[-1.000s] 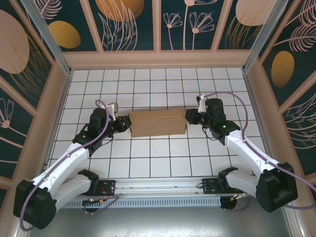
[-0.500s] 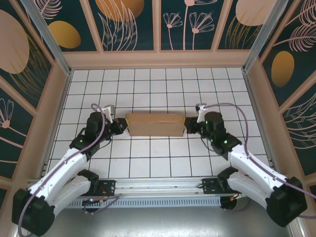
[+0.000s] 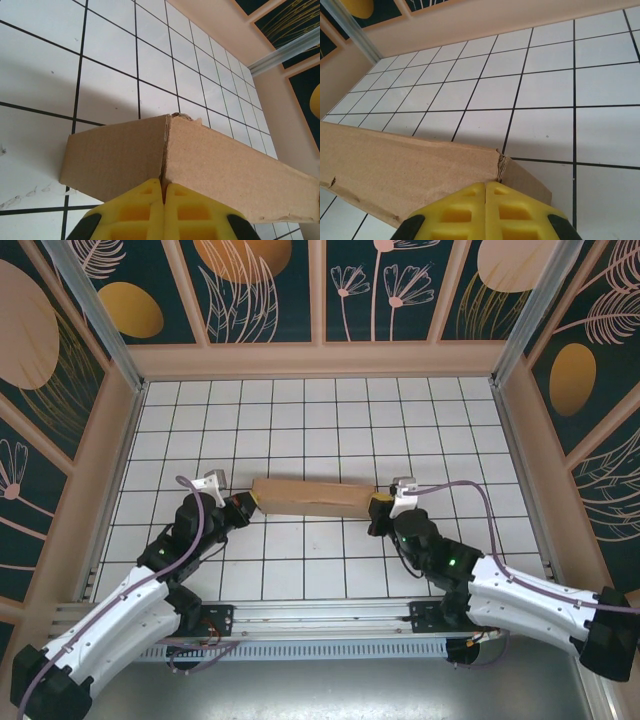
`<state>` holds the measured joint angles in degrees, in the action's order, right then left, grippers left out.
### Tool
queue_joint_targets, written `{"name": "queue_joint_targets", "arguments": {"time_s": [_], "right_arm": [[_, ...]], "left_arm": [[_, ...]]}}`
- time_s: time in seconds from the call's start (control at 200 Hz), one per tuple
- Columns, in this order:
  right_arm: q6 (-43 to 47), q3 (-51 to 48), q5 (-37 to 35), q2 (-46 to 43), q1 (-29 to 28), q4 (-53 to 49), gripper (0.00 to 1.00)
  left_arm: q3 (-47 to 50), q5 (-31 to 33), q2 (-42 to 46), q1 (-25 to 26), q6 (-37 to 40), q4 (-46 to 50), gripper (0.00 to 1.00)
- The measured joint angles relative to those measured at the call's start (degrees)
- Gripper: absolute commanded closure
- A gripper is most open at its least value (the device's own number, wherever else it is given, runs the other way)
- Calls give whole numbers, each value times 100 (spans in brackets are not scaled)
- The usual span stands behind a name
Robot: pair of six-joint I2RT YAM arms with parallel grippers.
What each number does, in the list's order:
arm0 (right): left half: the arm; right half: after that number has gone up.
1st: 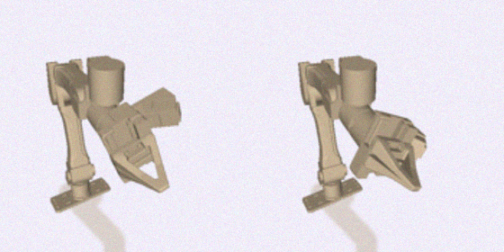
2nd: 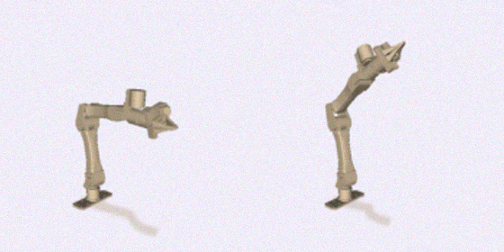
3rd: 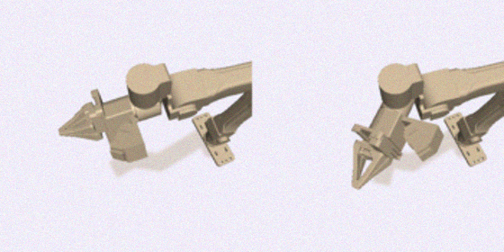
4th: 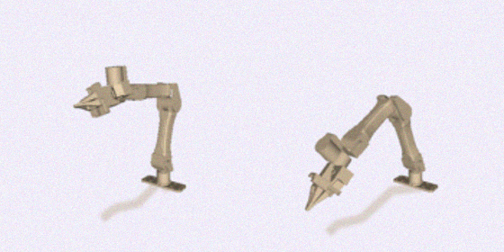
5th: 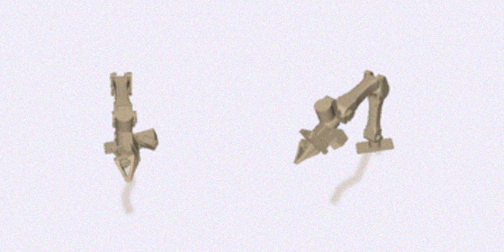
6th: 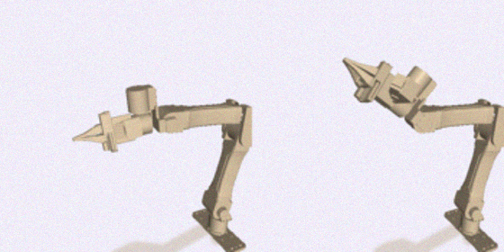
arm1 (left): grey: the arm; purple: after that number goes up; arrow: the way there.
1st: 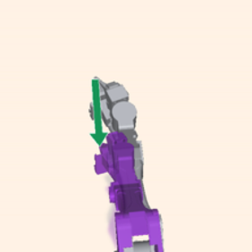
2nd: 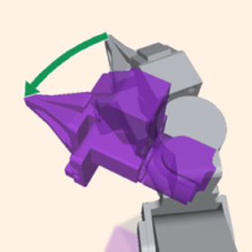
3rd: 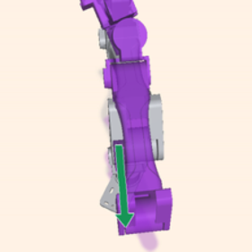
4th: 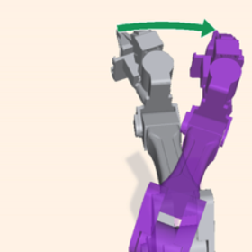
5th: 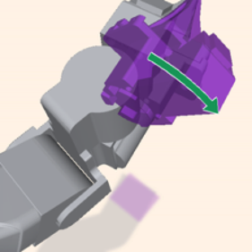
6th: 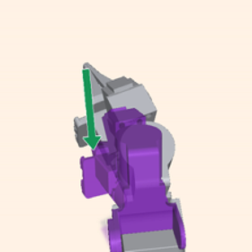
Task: Fold the paper box
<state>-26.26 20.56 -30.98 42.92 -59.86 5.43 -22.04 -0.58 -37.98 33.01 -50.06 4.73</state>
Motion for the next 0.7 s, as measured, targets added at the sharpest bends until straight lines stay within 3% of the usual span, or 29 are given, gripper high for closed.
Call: {"name": "queue_joint_targets", "arguments": {"time_s": [0.2, 0.445, 0.701], "right_arm": [[-181, -4, -837, 48, -662, -149, 99], [-330, 83, -1250, 37, -1169, -601, 99], [-841, 111, -813, 251, -1897, -1631, 99]], "left_arm": [[-9, 85, 127, 85, -4, 238, 100], [-146, 118, 190, 151, -20, 693, 100], [-136, -203, 144, 271, -46, 1961, 100]]}}
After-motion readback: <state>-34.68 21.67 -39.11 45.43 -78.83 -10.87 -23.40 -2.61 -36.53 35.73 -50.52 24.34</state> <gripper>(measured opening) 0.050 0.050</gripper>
